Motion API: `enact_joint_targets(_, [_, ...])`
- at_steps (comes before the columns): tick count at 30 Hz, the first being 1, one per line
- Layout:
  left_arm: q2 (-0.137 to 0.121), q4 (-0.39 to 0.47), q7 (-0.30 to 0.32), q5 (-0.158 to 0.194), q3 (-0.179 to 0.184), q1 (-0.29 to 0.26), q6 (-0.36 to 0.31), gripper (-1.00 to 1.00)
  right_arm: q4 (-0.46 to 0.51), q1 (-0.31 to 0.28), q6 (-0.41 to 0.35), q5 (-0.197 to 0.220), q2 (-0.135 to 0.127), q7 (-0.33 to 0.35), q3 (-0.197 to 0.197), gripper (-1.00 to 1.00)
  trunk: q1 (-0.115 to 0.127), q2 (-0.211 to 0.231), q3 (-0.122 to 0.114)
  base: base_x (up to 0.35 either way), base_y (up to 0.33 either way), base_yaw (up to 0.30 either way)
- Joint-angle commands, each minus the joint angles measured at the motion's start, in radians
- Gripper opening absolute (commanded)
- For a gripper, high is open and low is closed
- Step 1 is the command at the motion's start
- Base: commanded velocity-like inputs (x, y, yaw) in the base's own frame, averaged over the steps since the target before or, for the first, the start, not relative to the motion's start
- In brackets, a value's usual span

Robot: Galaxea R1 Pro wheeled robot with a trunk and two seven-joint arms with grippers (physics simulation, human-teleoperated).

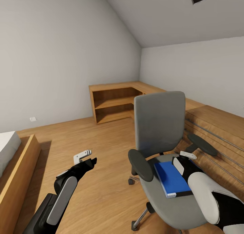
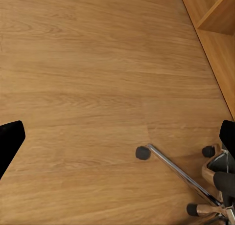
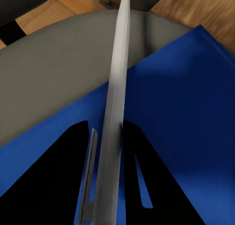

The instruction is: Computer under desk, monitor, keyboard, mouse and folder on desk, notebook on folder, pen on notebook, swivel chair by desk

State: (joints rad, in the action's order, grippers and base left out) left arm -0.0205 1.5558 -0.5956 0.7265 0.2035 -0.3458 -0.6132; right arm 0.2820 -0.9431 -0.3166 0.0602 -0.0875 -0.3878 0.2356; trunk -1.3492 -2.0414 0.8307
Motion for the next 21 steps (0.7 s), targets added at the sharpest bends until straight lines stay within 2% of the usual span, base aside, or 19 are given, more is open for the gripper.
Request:
enact_joint_targets(1, [-0.001, 0.001, -0.01, 0.01, 0.002, -0.001, 0.0, 1.0, 0.002, 0.0, -0.004, 0.007, 0.0, -0.002, -0.001, -1.0, 0.0, 0.0, 0.001, -0.002, 0.0, 0.0])
enact_joint_targets(11, [-0.001, 0.001, -0.01, 0.01, 0.002, -0.001, 0.0, 1.0, 0.002, 0.0, -0.004, 0.007, 0.0, -0.002, -0.001, -1.0, 0.0, 0.0, 0.001, 0.0, 0.0, 0.0])
enact_joint_targets(18, [-0.001, 0.001, -0.01, 0.01, 0.002, -0.001, 0.0, 1.0, 0.002, 0.0, -0.004, 0.007, 0.0, -0.002, -0.001, -1.0, 0.027, 0.049, -0.021, 0.0, 0.0, 0.0])
enact_joint_targets(21, [-0.001, 0.001, -0.01, 0.01, 0.002, -0.001, 0.0, 1.0, 0.002, 0.0, -0.004, 0.007, 0.0, -0.002, -0.001, -1.0, 0.027, 0.049, -0.021, 0.0, 0.0, 0.0])
